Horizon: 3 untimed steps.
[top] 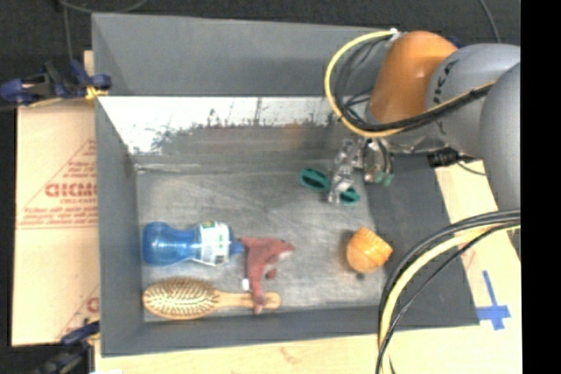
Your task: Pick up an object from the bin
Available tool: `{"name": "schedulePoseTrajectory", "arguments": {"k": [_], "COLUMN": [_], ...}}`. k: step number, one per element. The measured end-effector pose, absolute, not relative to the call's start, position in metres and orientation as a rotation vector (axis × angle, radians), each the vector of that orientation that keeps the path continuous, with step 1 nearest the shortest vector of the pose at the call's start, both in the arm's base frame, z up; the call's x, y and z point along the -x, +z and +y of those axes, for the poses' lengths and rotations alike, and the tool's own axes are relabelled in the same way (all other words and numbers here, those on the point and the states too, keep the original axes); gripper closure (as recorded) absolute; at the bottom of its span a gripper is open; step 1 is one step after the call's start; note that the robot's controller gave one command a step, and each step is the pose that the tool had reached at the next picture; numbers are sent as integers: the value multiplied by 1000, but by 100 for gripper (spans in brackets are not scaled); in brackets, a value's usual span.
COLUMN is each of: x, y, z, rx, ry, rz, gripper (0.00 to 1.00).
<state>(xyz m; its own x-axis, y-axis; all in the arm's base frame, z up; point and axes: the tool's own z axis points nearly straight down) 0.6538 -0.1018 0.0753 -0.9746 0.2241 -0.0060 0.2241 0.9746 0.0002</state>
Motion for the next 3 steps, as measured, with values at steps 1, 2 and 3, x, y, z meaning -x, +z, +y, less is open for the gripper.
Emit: {"name": "schedulePoseTrajectory", "arguments": {"k": [1, 2, 3], "x": [-652, -650, -653], "y": [80, 101, 125], "z": [-102, -102, -102], "rx": [-354, -355, -353], "ry": [-1, 0, 0], "rz": [3121, 3128, 3120], "gripper": [100, 100, 100]}}
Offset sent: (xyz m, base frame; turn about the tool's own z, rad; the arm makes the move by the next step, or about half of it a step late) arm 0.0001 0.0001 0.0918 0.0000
